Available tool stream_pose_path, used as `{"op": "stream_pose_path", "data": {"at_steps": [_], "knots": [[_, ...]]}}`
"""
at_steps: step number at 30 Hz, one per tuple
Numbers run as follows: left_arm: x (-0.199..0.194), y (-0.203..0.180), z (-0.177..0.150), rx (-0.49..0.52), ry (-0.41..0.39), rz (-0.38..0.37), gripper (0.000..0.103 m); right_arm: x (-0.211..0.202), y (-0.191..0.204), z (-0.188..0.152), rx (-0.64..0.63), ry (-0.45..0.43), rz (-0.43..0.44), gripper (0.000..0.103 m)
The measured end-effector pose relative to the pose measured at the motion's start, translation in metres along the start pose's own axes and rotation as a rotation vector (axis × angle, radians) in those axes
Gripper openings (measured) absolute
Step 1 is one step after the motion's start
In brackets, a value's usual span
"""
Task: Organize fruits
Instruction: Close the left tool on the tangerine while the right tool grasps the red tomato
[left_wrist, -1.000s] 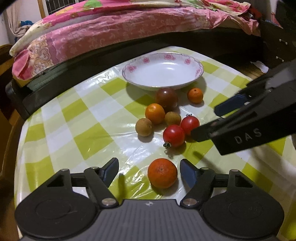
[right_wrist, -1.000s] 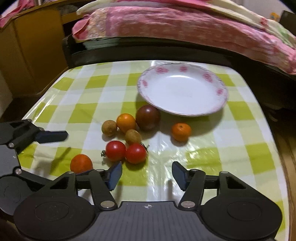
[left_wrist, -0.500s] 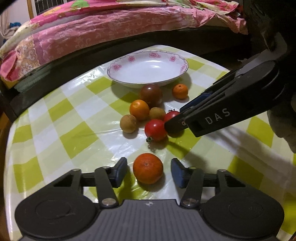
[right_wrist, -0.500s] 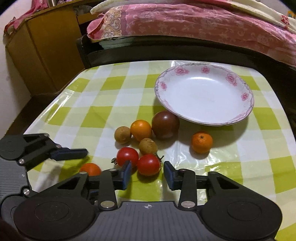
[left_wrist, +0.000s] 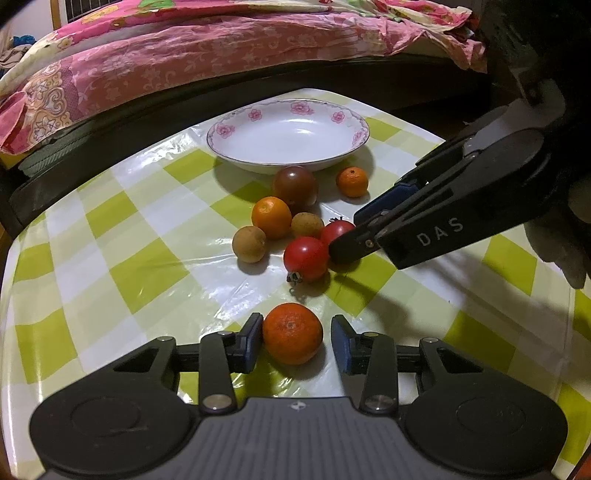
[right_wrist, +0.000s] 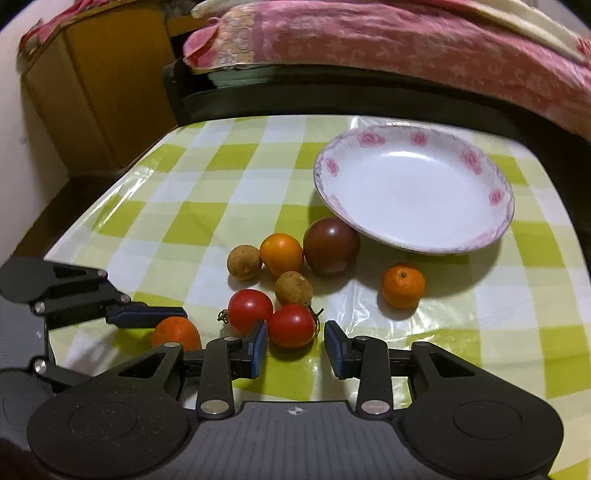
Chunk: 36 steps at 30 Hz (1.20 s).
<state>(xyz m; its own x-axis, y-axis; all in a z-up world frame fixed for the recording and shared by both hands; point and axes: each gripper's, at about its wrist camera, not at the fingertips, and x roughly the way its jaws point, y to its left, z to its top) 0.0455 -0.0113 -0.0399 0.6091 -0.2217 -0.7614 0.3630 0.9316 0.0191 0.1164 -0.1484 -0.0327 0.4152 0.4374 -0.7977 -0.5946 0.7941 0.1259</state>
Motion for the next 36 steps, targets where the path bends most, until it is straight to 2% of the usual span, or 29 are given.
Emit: {"op": "stream_pose_path", "data": {"at_steps": [7, 9, 13, 16, 25, 30, 32, 36], "knots": [[0.000, 0.003, 0.001, -0.009, 0.009, 0.001, 0.049, 0.004, -0.004, 0.004, -0.007, 0.002, -0.005, 0.031], [0.000, 0.005, 0.001, -0.009, 0.009, -0.001, 0.049, -0.001, -0.005, 0.003, -0.015, 0.019, 0.015, 0.028], [0.000, 0.002, 0.001, 0.007, 0.006, 0.005, 0.048, -0.001, -0.005, 0.005, -0.036, 0.014, 0.025, 0.028], [0.000, 0.002, 0.001, 0.011, 0.004, 0.008, 0.048, 0.001, -0.002, 0.008, -0.063, 0.006, 0.018, 0.029], [-0.001, 0.001, 0.000, 0.017, 0.006, 0.017, 0.049, -0.004, 0.004, 0.005, -0.175, 0.068, 0.042, 0.029], [0.000, 0.000, 0.000, 0.017, 0.003, 0.024, 0.049, 0.010, 0.008, 0.003, -0.150, 0.075, 0.008, 0.030], [0.001, 0.001, 0.001, 0.007, 0.005, 0.022, 0.049, 0.009, 0.011, 0.001, -0.161, 0.058, -0.010, 0.028], [0.000, -0.002, 0.002, 0.015, 0.010, 0.036, 0.048, 0.009, 0.005, 0.003, -0.099, 0.050, -0.001, 0.028]]}}
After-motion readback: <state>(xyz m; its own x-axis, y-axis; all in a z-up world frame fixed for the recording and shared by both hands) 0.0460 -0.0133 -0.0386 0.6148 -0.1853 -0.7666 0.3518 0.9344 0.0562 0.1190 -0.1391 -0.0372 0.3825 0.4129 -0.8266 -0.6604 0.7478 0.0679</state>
